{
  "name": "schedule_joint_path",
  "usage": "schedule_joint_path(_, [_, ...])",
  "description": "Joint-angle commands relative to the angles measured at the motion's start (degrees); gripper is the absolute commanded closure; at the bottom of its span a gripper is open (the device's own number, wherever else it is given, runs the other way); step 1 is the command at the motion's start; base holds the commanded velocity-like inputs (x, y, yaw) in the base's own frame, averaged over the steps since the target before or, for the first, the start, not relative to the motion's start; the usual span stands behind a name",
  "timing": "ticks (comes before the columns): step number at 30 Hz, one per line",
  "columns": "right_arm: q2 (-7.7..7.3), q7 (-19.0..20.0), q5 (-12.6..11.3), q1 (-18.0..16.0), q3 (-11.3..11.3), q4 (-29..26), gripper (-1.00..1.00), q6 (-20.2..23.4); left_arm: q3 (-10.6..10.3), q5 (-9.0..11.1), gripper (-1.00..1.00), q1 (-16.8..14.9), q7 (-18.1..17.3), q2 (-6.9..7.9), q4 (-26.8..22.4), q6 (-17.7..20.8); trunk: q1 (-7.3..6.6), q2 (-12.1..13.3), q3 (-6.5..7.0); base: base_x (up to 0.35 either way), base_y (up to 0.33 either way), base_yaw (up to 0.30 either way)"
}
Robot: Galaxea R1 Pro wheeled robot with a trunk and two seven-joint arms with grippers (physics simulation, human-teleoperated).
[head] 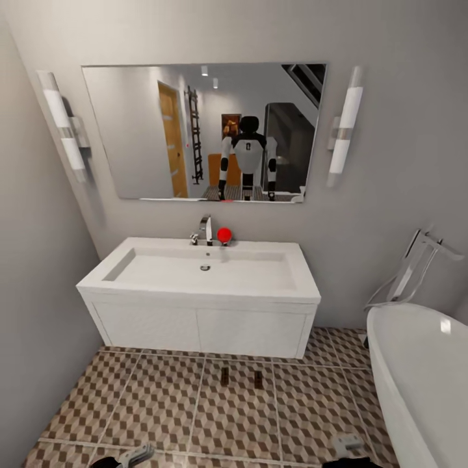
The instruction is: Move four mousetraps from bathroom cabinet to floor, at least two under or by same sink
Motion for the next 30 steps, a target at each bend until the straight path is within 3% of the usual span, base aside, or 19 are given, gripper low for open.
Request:
schedule_joint_path(1, [-0.01, -0.1, 0.6, -0.1, -0.5, 0.1, -1.00, 0.1, -0.5, 0.5, -1.00, -0.1, -0.2, -0.01, 0.1, -0.2, 0.02, -0.1, -0.01, 0.000, 0.000, 0.137])
schedule_joint_path(13, [-0.02, 0.0, 0.5, -0.1, -0.5, 0.1, -1.00, 0.1, -0.5, 0.5, -1.00, 0.2, 0.0, -0.03, 0.1, -3.5, 0.02, -0.1, 0.54, -0.020, -0.008, 0.087])
schedule_joint_path(23, [-0.01, -0.1, 0.6, -0.1, -0.5, 0.1, -1.00, 0.1, -0.6, 0.5, -1.00, 0.2, 0.0, -0.10, 0.1, -3.6, 0.02, -0.1, 0.61, -0.233, -0.111, 0.035])
schedule_joint_path(30, [-0.01, -0.1, 0.6, -0.1, -0.5, 0.1, -1.00, 0.1, -0.6, 0.5, -1.00, 0.2, 0.0, -0.12, 0.1, -3.6, 0.02, -0.1, 0.80, -0.254, -0.135, 0.207])
